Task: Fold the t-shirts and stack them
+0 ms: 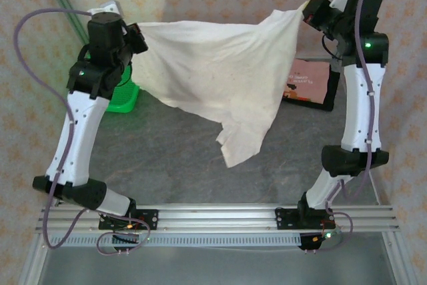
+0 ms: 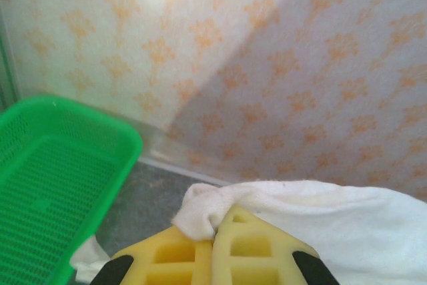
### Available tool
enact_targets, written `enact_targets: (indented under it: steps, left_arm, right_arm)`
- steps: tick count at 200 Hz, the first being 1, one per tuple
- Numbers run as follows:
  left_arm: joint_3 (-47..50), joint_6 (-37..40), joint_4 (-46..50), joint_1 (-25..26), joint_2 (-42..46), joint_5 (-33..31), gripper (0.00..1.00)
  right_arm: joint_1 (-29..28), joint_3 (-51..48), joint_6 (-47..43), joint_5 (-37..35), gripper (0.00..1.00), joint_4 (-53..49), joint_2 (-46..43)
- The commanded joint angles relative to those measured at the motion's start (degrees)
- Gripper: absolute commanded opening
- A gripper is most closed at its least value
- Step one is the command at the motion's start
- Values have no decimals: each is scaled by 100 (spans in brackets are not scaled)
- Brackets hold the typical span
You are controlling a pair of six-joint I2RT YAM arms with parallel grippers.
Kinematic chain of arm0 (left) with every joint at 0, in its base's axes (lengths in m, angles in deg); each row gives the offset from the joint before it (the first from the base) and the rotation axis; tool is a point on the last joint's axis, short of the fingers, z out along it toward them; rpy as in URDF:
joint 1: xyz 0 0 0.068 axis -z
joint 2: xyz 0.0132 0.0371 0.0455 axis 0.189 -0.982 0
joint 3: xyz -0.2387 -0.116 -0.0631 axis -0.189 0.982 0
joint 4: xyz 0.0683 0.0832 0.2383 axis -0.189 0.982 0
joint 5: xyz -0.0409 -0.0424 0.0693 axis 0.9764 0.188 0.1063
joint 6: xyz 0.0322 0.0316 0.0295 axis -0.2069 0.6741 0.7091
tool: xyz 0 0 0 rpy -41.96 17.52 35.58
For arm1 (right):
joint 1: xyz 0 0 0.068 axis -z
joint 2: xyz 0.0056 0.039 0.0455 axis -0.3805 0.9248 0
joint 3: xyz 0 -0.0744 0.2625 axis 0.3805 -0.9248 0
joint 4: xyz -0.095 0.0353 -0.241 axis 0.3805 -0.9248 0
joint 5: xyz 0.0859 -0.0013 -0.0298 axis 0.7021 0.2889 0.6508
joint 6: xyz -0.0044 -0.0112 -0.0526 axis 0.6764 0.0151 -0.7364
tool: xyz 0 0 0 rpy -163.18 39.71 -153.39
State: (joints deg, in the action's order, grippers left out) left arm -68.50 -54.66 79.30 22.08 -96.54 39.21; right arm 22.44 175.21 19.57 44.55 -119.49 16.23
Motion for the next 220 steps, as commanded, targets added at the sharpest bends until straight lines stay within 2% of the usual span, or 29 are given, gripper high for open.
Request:
enact_targets:
  steps: [1,28,75,99,122,163,181,220]
  left_arm:
    - [-369,458,-48,-52,558,-434,0]
    - [-486,757,20,-55,891,-630,0]
    - [-135,767,44,-55,1252,-427,0]
    - [45,753,-77,-59,1364,-295,0]
    - [-10,712,-75,-59,1331,-206,0]
    - [135,627,-130,-59,1389,-136,0]
    - [-3,654,-253,-55,1366,27,0]
    - [-504,788,-576,-55,1333,356,0]
  right_arm:
    - [35,173,-419,-201,0,-400,-301]
    - [44,105,-895,-1042,0,-1009,-574]
    - [28,-482,-1028,-1683,0,-1514,-1168]
    - [28,-809,-1105,-1438,0,-1378,-1494]
    - [-22,-626,-973,-1218,0,-1449,-1482]
    - [-122,-816,-1184,-1659,0,-1660,-1558]
    - [-125,-761,-1264,-1797,0,-1430,-1632]
    - [-126,-312,-1095,-1534,0,-527,-1705]
